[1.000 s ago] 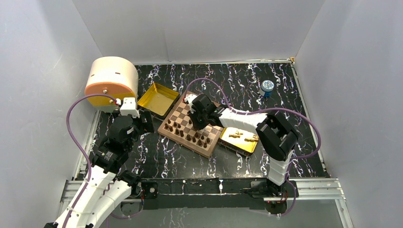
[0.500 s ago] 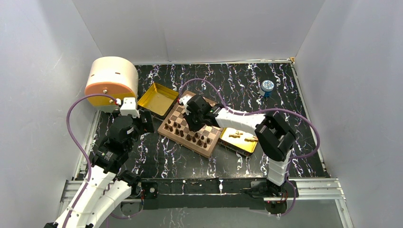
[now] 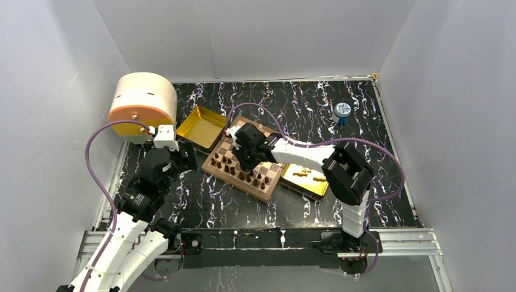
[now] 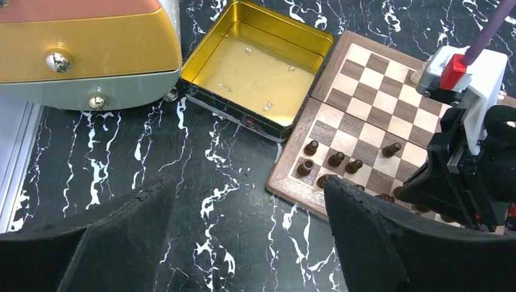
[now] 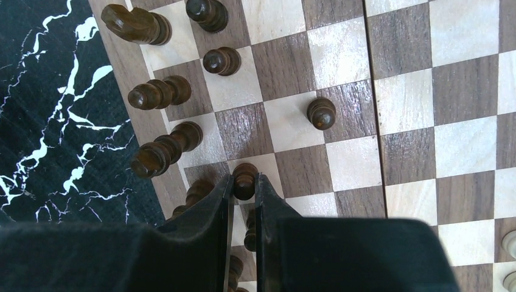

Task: Set up the chess pieces on the board
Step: Move the chess piece to the chessboard, then pick up the chess piece from the storage box.

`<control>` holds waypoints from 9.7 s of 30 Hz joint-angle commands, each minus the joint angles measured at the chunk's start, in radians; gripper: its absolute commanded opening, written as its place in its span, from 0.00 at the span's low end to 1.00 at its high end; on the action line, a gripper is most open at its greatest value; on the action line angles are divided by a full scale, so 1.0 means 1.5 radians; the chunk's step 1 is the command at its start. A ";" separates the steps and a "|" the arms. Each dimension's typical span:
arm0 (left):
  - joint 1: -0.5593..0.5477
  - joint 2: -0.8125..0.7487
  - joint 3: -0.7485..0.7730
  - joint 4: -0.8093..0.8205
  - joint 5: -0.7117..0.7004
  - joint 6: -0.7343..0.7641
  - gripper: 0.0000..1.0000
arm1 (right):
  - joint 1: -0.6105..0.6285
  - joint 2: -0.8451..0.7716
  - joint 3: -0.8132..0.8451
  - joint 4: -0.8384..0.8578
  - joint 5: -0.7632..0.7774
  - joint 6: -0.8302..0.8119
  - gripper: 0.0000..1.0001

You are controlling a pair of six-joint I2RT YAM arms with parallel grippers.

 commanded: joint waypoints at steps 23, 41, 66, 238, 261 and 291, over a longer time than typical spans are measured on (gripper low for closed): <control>-0.002 -0.006 -0.002 0.011 -0.015 0.005 0.89 | 0.007 0.011 0.057 -0.041 0.030 -0.003 0.22; -0.002 -0.008 -0.003 0.011 -0.017 0.006 0.89 | 0.006 0.015 0.076 -0.059 0.022 0.001 0.27; -0.002 -0.012 -0.004 0.011 -0.019 0.007 0.89 | 0.011 0.015 0.096 -0.105 0.014 0.012 0.24; -0.002 -0.013 -0.004 0.011 -0.008 -0.003 0.89 | 0.002 -0.049 0.157 -0.145 0.130 0.048 0.39; -0.002 0.026 -0.004 0.001 0.075 -0.020 0.95 | -0.266 -0.350 -0.150 -0.267 0.312 0.410 0.38; -0.002 0.005 -0.004 -0.005 0.053 -0.017 0.93 | -0.301 -0.220 -0.246 -0.280 0.317 0.921 0.39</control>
